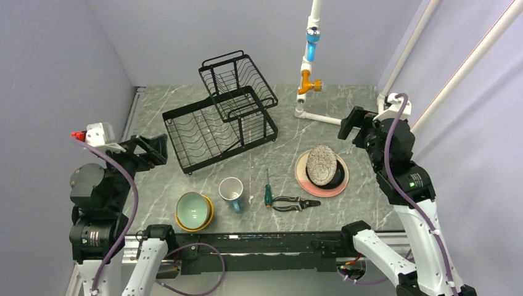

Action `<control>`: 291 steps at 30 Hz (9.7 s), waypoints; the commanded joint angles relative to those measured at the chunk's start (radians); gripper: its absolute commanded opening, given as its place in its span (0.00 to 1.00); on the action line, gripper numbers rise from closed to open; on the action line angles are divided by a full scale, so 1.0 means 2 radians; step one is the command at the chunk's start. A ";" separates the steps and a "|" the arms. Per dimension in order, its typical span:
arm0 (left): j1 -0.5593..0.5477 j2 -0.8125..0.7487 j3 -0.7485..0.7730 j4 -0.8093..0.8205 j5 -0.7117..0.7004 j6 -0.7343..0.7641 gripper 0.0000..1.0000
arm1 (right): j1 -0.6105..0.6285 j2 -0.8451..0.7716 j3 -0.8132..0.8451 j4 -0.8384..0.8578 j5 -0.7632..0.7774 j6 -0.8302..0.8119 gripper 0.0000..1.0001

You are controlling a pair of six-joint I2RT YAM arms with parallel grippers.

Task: Load the mixed dishes into the dish rack

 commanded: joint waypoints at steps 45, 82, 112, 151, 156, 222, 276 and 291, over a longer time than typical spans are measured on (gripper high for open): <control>0.002 -0.022 -0.237 -0.012 0.283 -0.062 0.99 | 0.452 0.339 -0.088 0.204 0.028 0.202 0.89; -0.012 0.015 -0.250 0.059 0.347 -0.115 0.99 | 0.463 0.382 -0.100 0.235 0.085 0.227 0.00; -0.303 0.116 -0.369 0.528 0.300 -0.381 0.99 | 0.241 -0.092 -0.534 0.758 -0.160 0.434 0.00; -0.484 0.337 -0.289 0.706 0.151 -0.387 0.35 | 0.227 -0.044 -0.591 0.940 -0.215 0.500 0.00; -0.484 0.339 -0.295 0.734 0.153 -0.385 0.14 | 0.225 -0.040 -0.591 0.946 -0.220 0.500 0.00; -0.122 0.360 0.018 0.038 -0.298 -0.016 0.00 | 0.214 -0.159 -0.446 0.410 -0.104 0.338 0.89; -0.002 0.713 0.197 0.073 -0.119 0.006 0.00 | 0.211 -0.172 -0.430 0.364 -0.072 0.314 0.89; -0.002 0.725 0.208 0.049 -0.138 -0.004 0.40 | 0.209 -0.153 -0.427 0.368 -0.074 0.318 0.88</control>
